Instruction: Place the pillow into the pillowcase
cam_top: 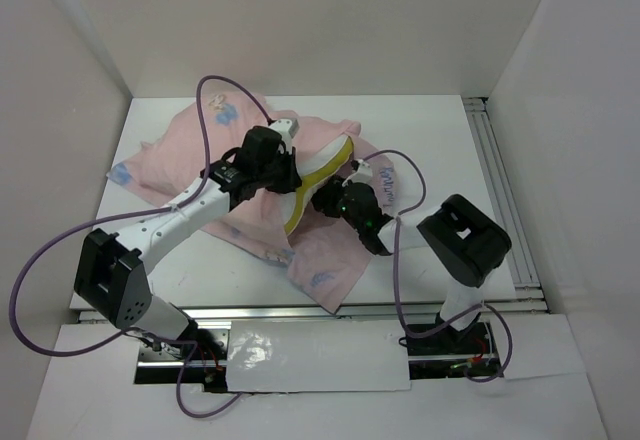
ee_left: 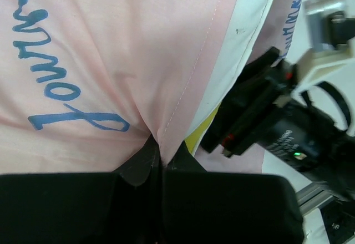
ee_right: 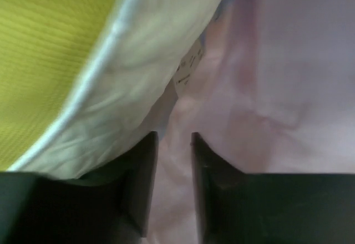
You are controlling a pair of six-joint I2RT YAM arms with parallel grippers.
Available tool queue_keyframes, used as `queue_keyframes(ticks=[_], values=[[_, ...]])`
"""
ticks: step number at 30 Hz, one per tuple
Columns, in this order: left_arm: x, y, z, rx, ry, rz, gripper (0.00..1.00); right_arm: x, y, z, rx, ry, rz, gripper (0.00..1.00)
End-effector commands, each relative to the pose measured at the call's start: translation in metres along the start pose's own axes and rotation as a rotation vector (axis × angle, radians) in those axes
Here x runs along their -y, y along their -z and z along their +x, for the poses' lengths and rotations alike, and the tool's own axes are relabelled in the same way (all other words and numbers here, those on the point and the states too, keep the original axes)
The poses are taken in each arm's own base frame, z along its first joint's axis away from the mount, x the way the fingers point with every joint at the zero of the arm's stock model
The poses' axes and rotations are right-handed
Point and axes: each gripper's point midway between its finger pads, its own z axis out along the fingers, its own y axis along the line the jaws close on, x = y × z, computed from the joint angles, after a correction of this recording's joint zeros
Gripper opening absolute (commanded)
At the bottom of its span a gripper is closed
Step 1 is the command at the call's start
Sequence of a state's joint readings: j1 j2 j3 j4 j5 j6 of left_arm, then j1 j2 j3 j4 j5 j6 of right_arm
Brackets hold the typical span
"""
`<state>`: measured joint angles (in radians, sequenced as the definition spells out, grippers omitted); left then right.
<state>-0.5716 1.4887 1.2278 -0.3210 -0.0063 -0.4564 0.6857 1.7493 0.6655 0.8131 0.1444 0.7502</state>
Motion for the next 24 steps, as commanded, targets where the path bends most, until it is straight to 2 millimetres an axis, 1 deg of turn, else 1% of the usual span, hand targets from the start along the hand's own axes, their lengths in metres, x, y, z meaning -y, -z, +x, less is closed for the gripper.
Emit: queue_keyframes(ticks=[1,2,3,4,5,6,7,8,9,10,11,12,13,14,15,16,17,18,19,20,21,22,23,24], values=[[0.033,0.022,-0.051,0.165,0.025,0.13,0.0,0.0,-0.017,0.006,0.003,-0.019,0.028,0.47],[0.032,0.018,-0.049,0.155,0.026,0.126,0.0,-0.011,-0.023,0.002,0.011,-0.02,0.007,0.51],[0.035,0.019,-0.05,0.16,0.024,0.139,0.0,-0.005,-0.027,0.009,-0.007,-0.016,0.026,0.54],[0.035,0.019,-0.05,0.16,0.024,0.139,0.0,-0.009,-0.03,0.01,-0.001,-0.013,0.025,0.57],[0.036,0.019,-0.049,0.156,0.023,0.148,0.0,-0.011,-0.034,0.005,0.018,-0.014,0.031,0.61],[0.036,0.019,-0.049,0.156,0.023,0.148,0.0,-0.009,-0.035,0.011,0.015,-0.018,0.044,0.61],[0.036,0.016,-0.05,0.157,0.023,0.148,0.0,-0.012,-0.037,0.005,0.033,-0.021,0.043,0.61],[0.036,0.014,-0.045,0.145,0.023,0.153,0.0,-0.01,-0.042,0.001,0.061,-0.034,0.064,0.62],[0.036,0.014,-0.045,0.145,0.023,0.153,0.0,-0.007,-0.043,0.005,0.059,-0.038,0.088,0.62],[0.036,0.013,-0.041,0.133,0.022,0.16,0.0,-0.003,-0.043,0.0,0.084,-0.038,0.112,0.62],[0.039,0.014,-0.043,0.14,0.021,0.173,0.0,-0.003,-0.044,0.002,0.1,-0.045,0.119,0.62],[0.039,0.014,-0.043,0.14,0.021,0.173,0.0,0.004,-0.046,0.003,0.107,-0.042,0.141,0.62],[0.041,0.016,-0.042,0.142,0.019,0.188,0.0,0.001,-0.049,-0.001,0.128,-0.06,0.136,0.62],[0.041,0.014,-0.04,0.141,0.029,0.189,0.0,0.005,-0.053,-0.003,0.139,-0.077,0.174,0.62],[0.044,0.019,-0.042,0.145,0.027,0.206,0.0,0.001,-0.056,-0.009,0.158,-0.093,0.17,0.62],[0.044,0.019,-0.042,0.145,0.027,0.206,0.0,0.007,-0.06,-0.002,0.143,-0.086,0.187,0.62],[0.044,0.019,-0.042,0.145,0.027,0.206,0.0,0.007,-0.061,-0.008,0.169,-0.097,0.197,0.62],[0.044,0.019,-0.042,0.145,0.027,0.206,0.0,0.009,-0.064,-0.005,0.166,-0.095,0.201,0.62],[0.047,0.023,-0.043,0.151,0.025,0.218,0.0,0.01,-0.066,-0.007,0.186,-0.099,0.204,0.62],[0.045,0.021,-0.04,0.143,0.026,0.215,0.0,0.009,-0.066,-0.01,0.206,-0.136,0.202,0.58],[0.047,0.022,-0.039,0.139,0.025,0.225,0.0,0.011,-0.067,-0.011,0.217,-0.139,0.204,0.55],[0.046,0.023,-0.037,0.139,0.025,0.225,0.0,0.005,-0.068,-0.016,0.236,-0.15,0.181,0.53],[0.046,0.024,-0.037,0.139,0.025,0.225,0.0,0.009,-0.069,-0.014,0.241,-0.149,0.189,0.45],[0.044,0.022,-0.034,0.13,0.025,0.221,0.0,0.005,-0.071,-0.017,0.247,-0.144,0.182,0.4]])
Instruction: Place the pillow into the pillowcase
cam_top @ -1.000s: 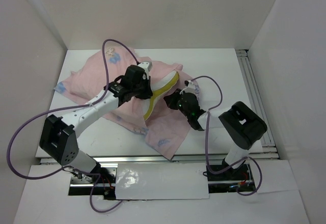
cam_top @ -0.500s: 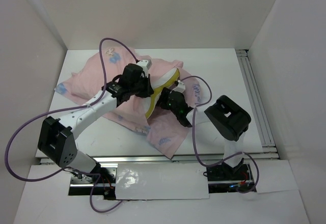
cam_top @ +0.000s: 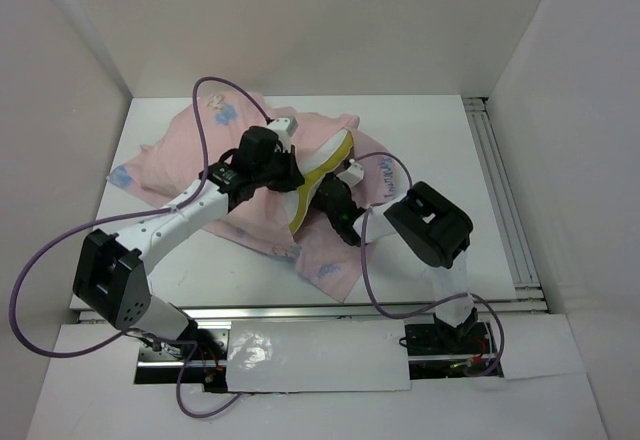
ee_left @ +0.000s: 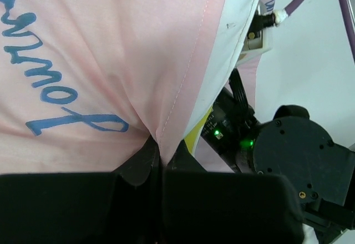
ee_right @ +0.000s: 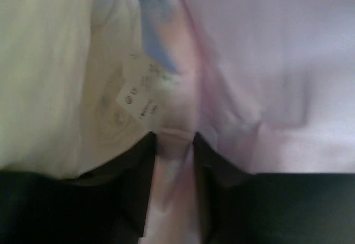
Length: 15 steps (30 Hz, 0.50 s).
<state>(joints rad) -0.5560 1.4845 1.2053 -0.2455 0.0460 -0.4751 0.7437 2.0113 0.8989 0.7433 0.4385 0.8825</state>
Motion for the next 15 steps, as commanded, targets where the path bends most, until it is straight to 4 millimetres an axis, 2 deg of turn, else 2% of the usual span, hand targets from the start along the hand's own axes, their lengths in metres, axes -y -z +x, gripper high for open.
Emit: queue_keyframes(ticks=[1,2,3,4,5,6,7,8,9,10,11,12,13,14,15], values=[[0.042,0.021,-0.024,0.09,-0.003,0.162,0.0,-0.023,-0.01,-0.028,0.121,-0.067,-0.021,0.36],[0.042,0.021,-0.024,0.09,-0.003,0.162,0.0,-0.018,-0.011,-0.028,0.128,-0.06,0.003,0.31],[0.042,0.021,-0.024,0.09,-0.003,0.162,0.0,-0.022,-0.012,-0.03,0.133,-0.065,-0.004,0.2],[0.04,0.02,-0.02,0.082,-0.002,0.159,0.0,-0.018,-0.011,-0.028,0.128,-0.06,0.004,0.13],[0.041,0.023,-0.022,0.09,-0.003,0.162,0.0,-0.013,-0.011,-0.031,0.135,-0.063,0.009,0.02],[0.038,0.022,-0.024,0.1,-0.001,0.14,0.0,-0.007,-0.006,-0.027,0.118,-0.047,0.012,0.0],[0.034,0.022,-0.023,0.1,0.001,0.12,0.0,-0.012,-0.002,-0.036,0.124,-0.042,-0.011,0.0],[0.029,0.021,-0.022,0.095,0.004,0.093,0.0,-0.013,0.002,-0.036,0.113,-0.013,-0.023,0.0],[0.017,0.013,-0.021,0.101,0.009,0.032,0.0,-0.013,0.006,-0.035,0.086,0.033,-0.045,0.0],[0.013,0.011,-0.023,0.103,0.021,0.005,0.0,0.002,0.014,-0.031,0.049,0.068,-0.041,0.0],[0.009,0.007,-0.032,0.119,0.026,-0.015,0.0,-0.009,0.025,-0.045,0.051,0.103,-0.108,0.0],[0.009,0.002,-0.033,0.114,0.027,-0.018,0.0,-0.014,0.038,-0.039,-0.007,0.112,-0.177,0.0],[-0.001,-0.013,-0.032,0.092,0.024,-0.044,0.0,0.011,0.052,-0.033,-0.045,0.129,-0.166,0.0],[-0.011,-0.018,-0.034,0.076,0.036,-0.069,0.0,0.001,0.068,-0.049,-0.025,0.126,-0.223,0.0],[-0.015,-0.027,-0.037,0.062,0.043,-0.075,0.0,0.018,0.081,-0.045,-0.064,0.128,-0.223,0.0]])
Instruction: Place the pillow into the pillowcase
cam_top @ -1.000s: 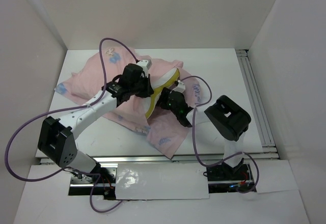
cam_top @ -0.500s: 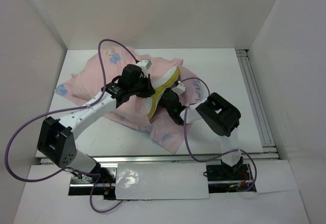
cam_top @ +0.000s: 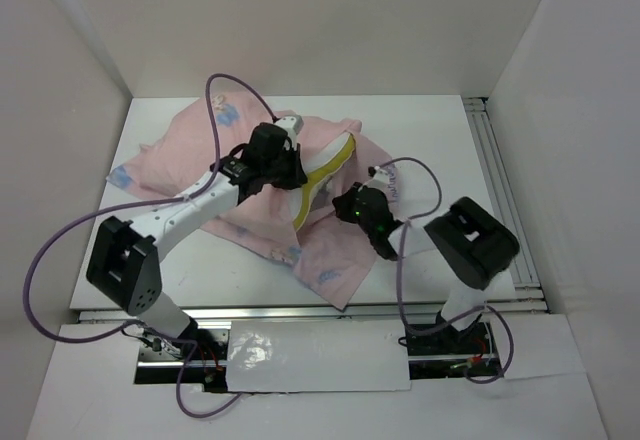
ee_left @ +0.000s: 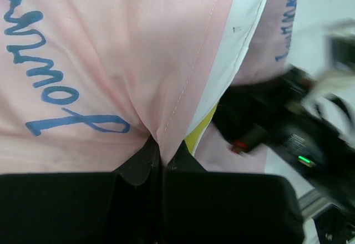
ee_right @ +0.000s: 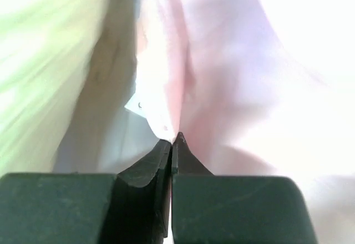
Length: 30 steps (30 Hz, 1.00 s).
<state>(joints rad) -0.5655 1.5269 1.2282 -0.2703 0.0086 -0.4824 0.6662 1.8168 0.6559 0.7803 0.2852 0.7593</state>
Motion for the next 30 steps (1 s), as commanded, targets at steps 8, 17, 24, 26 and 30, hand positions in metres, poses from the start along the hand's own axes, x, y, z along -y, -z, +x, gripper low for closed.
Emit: queue_keyframes(ticks=[8,17,24,26,30], values=[[-0.043,-0.053,-0.023,0.045,0.071,-0.134,0.0,-0.041,0.122,-0.077,0.131,0.089,-0.45,0.0],[-0.067,-0.075,0.047,-0.118,0.047,-0.19,0.0,-0.021,0.146,-0.173,0.412,0.075,-0.334,0.0],[-0.054,-0.055,0.053,-0.111,-0.079,-0.143,0.0,-0.019,0.143,-0.227,0.524,0.062,-0.342,0.0],[-0.072,-0.057,0.052,-0.112,-0.086,-0.266,0.0,-0.012,0.144,-0.244,0.57,0.089,-0.282,0.0],[-0.071,-0.059,0.06,-0.165,-0.101,-0.252,0.0,-0.013,0.154,-0.286,0.693,0.122,-0.195,0.0]])
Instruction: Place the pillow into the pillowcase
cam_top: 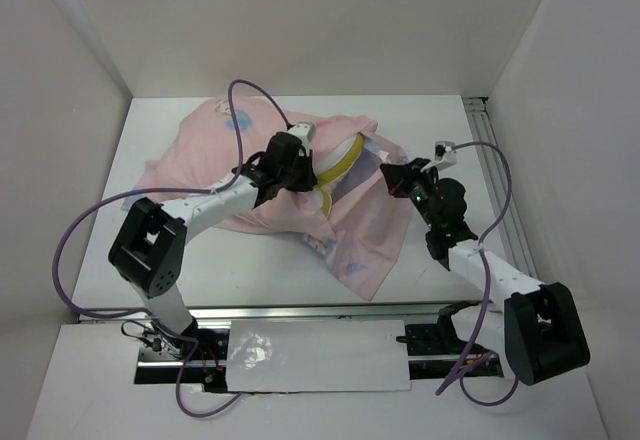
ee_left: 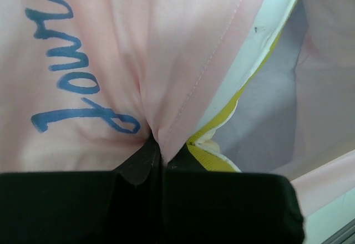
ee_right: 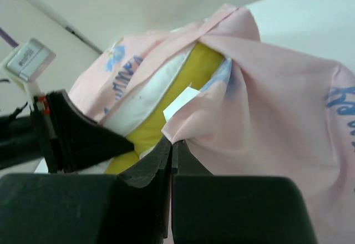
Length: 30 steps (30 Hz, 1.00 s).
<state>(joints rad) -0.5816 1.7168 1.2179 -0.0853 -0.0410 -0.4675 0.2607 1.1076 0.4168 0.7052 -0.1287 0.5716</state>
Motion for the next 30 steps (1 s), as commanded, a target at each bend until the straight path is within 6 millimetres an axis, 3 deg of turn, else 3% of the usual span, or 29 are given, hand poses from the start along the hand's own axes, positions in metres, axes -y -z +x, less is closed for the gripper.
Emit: queue_keyframes(ticks=[1,3,4,5,6,10,12,14,16,17,19,20,25,28,30], values=[[-0.048,0.005,0.036,-0.126,-0.097,-0.167,0.0,-0.008,-0.01,-0.121,0.375,0.107,0.072,0.0],[-0.02,0.02,0.041,-0.089,-0.187,-0.03,0.0,-0.012,-0.018,-0.131,0.386,0.12,0.067,0.0],[-0.005,0.024,0.031,-0.028,-0.216,0.036,0.0,-0.001,-0.028,-0.119,0.341,0.13,0.098,0.0],[0.005,0.036,0.036,-0.016,-0.27,0.123,0.0,-0.002,-0.035,-0.123,0.331,0.133,0.089,0.0],[0.018,0.041,0.035,0.01,-0.301,0.178,0.0,0.006,-0.045,-0.111,0.288,0.132,0.104,0.0],[0.048,0.059,0.054,0.007,-0.41,0.38,0.0,0.019,-0.069,-0.089,0.228,0.081,0.106,0.0],[0.068,0.071,0.064,-0.003,-0.461,0.514,0.0,0.023,-0.078,-0.089,0.25,0.071,0.103,0.0],[0.071,0.066,0.074,-0.031,-0.468,0.516,0.0,0.025,-0.086,-0.093,0.291,0.06,0.091,0.0],[0.06,0.053,0.078,-0.086,-0.442,0.441,0.0,0.01,-0.086,-0.102,0.329,0.046,0.039,0.0],[0.055,0.041,0.092,-0.141,-0.435,0.428,0.0,0.008,-0.085,-0.105,0.342,0.048,0.03,0.0],[0.061,0.036,0.103,-0.183,-0.437,0.485,0.0,-0.01,-0.087,-0.117,0.363,0.071,0.004,0.0],[0.062,0.033,0.11,-0.202,-0.44,0.488,0.0,-0.01,-0.087,-0.117,0.363,0.071,0.003,0.0],[0.035,0.003,0.133,-0.32,-0.412,0.345,0.0,-0.043,-0.073,-0.145,0.413,0.121,-0.107,0.0],[0.033,0.001,0.142,-0.354,-0.429,0.36,0.0,-0.055,-0.066,-0.157,0.429,0.125,-0.129,0.0],[0.029,0.001,0.146,-0.362,-0.431,0.343,0.0,-0.059,-0.056,-0.175,0.496,0.146,-0.147,0.0]])
